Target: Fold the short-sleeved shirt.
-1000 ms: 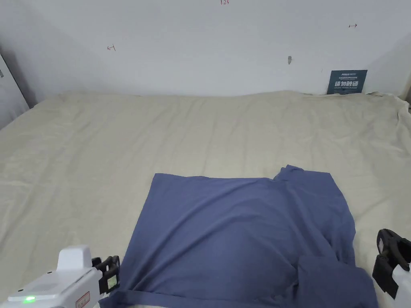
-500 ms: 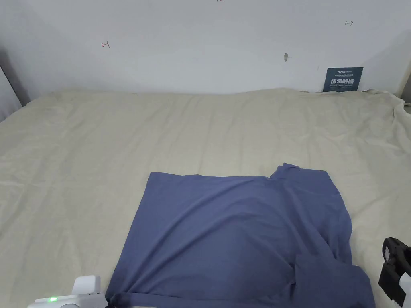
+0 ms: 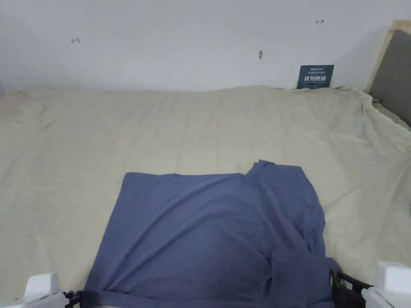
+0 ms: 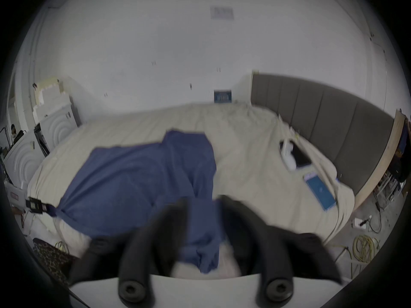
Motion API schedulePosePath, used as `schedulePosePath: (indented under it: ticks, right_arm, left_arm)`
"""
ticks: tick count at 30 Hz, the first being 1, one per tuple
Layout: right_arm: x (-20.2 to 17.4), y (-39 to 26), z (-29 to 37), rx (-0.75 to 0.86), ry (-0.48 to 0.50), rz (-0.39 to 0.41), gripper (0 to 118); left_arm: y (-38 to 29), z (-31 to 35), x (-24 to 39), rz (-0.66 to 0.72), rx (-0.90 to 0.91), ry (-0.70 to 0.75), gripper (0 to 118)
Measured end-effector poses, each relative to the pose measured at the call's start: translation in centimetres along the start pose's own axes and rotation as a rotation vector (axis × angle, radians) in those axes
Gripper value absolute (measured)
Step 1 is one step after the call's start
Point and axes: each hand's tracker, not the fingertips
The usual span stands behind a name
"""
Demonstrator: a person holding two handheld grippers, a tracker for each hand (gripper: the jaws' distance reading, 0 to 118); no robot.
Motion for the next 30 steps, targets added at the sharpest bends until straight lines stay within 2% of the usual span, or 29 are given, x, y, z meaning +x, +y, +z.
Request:
schedulePosePath:
  ticks: [1,2,7,10,13,14,15,16,24,30]
  right_arm:
    - [0.2,-0.6,-0.6,-0.027,0.001,-0.012,95]
    - [0.4,-1.2,-1.1,-0.057,0.010,-0.030,99]
    - [0.9,-4.3,-4.0,-0.175,0.027,-0.068,97]
    - [0.5,-5.4,-5.3,-0.216,0.025,-0.060,82]
    - [-0.1,-6.1,-5.9,-0.258,0.051,-0.058,55]
    - [-0.2,-6.3,-6.2,-0.283,0.062,-0.056,40]
    - [-0.2,-6.4,-6.2,-0.293,0.070,-0.059,20]
    - [-0.3,-6.6,-6.0,-0.286,0.062,-0.055,6]
    - [0.9,-5.2,-4.3,-0.184,0.095,-0.053,6]
    - [0.5,-1.1,-2.9,-0.090,0.112,-0.035,6]
  left_arm:
    - [0.1,0.1,-0.1,0.002,0.003,-0.003,0]
    - [0.1,0.1,0.0,0.004,0.003,-0.005,0]
    - [0.0,0.1,0.0,0.002,0.004,-0.005,0]
    - [-0.1,-0.1,0.0,0.003,0.002,-0.004,0]
    - [-0.2,-0.2,-0.1,0.007,-0.001,-0.003,0]
    - [-0.2,-0.5,-0.2,0.011,-0.004,-0.005,0]
    - [-0.2,-0.5,-0.3,0.014,-0.005,-0.005,0]
    - [-0.2,-0.5,-0.3,0.019,-0.004,-0.005,0]
    - [0.1,-0.4,-0.6,0.037,0.005,-0.006,0]
    - [2.2,-0.1,-0.6,0.058,0.060,-0.014,0]
